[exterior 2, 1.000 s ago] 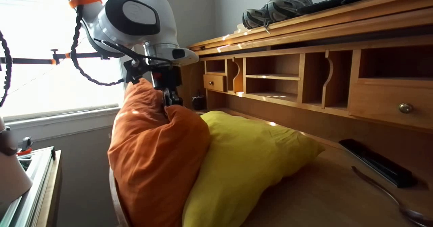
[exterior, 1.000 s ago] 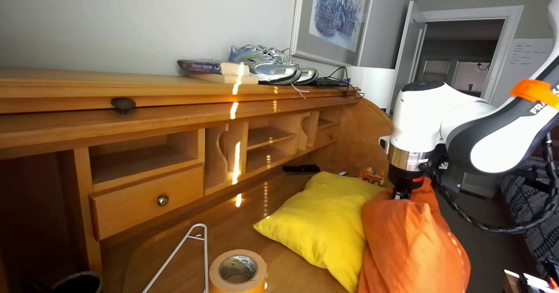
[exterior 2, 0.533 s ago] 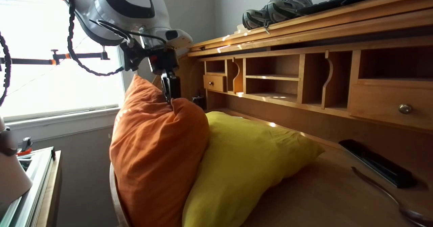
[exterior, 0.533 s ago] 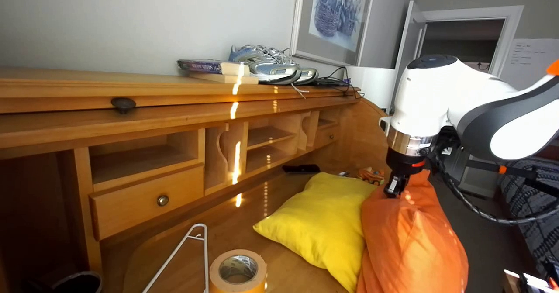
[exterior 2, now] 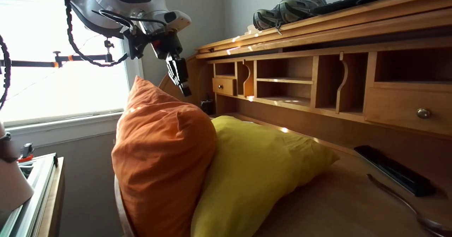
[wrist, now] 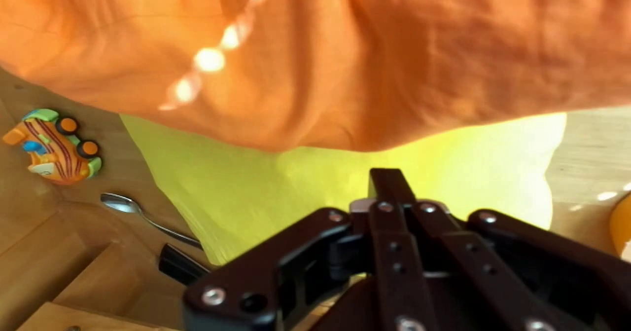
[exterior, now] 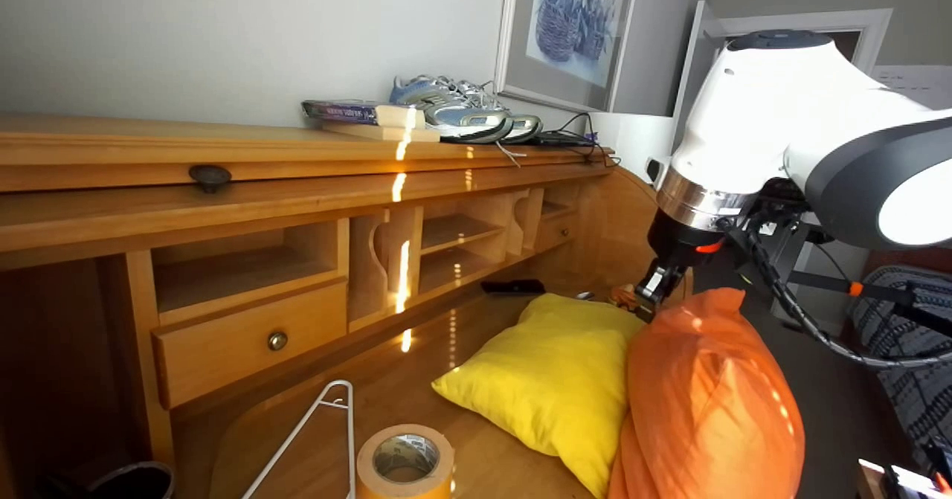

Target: Put the orange pillow on the headrest of the chair

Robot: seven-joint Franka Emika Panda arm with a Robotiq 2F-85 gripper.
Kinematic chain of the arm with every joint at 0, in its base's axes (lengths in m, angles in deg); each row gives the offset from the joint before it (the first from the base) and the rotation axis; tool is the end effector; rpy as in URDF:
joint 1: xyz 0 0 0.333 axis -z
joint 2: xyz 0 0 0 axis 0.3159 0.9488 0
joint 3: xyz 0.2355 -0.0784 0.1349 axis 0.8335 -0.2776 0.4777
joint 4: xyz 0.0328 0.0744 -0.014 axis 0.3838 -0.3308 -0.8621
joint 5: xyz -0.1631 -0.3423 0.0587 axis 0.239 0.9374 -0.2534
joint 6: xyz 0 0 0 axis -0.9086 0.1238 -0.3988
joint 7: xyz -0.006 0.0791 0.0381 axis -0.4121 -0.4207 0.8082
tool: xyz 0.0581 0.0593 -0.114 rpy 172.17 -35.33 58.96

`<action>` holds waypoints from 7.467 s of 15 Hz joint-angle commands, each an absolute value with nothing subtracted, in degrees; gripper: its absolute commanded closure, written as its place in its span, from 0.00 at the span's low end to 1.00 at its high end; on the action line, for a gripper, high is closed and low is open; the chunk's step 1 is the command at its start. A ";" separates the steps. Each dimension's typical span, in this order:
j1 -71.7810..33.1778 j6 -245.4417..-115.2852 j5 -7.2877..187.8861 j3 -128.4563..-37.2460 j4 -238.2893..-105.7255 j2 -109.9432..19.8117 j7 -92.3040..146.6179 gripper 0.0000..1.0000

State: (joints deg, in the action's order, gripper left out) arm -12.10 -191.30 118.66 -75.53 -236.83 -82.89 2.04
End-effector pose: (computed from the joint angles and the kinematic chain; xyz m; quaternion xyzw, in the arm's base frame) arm 0.4039 -0.0271 0.2907 0.9779 -0.0701 0.1178 0.1581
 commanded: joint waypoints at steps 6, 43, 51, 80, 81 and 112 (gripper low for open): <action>-23.21 -183.61 104.58 -81.60 -237.52 -92.53 5.01 1.00; -16.73 -182.08 87.65 -83.95 -237.39 -62.66 35.87 1.00; -16.13 -193.05 103.15 -83.78 -236.93 -54.98 22.14 1.00; -16.97 -168.74 97.79 -76.20 -237.43 -80.78 11.10 1.00; -16.68 -166.34 98.30 -75.66 -236.60 -81.45 9.78 1.00; -9.10 -176.00 97.77 -75.99 -236.63 -100.82 8.54 0.00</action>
